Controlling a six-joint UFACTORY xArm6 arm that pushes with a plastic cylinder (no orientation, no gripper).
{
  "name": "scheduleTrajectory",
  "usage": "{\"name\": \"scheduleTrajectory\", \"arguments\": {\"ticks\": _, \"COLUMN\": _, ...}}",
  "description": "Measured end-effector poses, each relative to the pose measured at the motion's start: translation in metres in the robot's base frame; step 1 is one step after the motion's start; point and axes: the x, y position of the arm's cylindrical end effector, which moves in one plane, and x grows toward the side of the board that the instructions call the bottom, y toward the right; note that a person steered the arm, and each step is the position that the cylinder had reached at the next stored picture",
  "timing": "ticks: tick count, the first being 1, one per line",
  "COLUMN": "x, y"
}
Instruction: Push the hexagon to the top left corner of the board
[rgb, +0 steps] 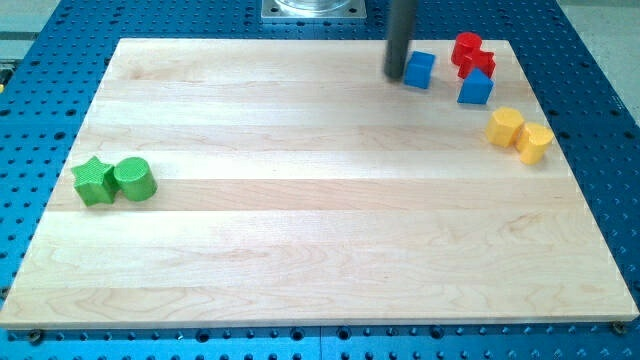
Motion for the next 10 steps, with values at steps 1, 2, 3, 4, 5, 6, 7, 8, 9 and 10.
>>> {"name": "scheduleTrajectory", "arguments": {"ticks": 1, "x": 0.050, "y": -0.006}}
{"name": "scheduleTrajectory", "arguments": {"ticks": 2, "x": 0.170, "y": 0.018}}
{"name": "scheduleTrajectory", "arguments": {"ticks": 3, "x": 0.257, "y": 0.053}}
{"name": "scheduleTrajectory", "arguments": {"ticks": 4, "x": 0.279, "y": 0.185}}
{"name": "scheduleTrajectory", "arguments": {"ticks": 5, "x": 0.270, "y": 0.205}}
{"name": "scheduleTrajectory", "arguments": {"ticks": 6, "x": 0.255, "y": 0.184}}
{"name": "scheduleTrajectory", "arguments": {"ticks": 7, "x": 0.203, "y": 0.127}}
{"name": "scheduleTrajectory", "arguments": {"ticks": 8, "x": 0.164, "y": 0.125}}
{"name": "scheduleTrajectory", "arguments": {"ticks": 9, "x": 0.152, "y": 0.056}}
{"name": "scheduleTrajectory", "arguments": {"ticks": 10, "x": 0.144, "y": 0.085}}
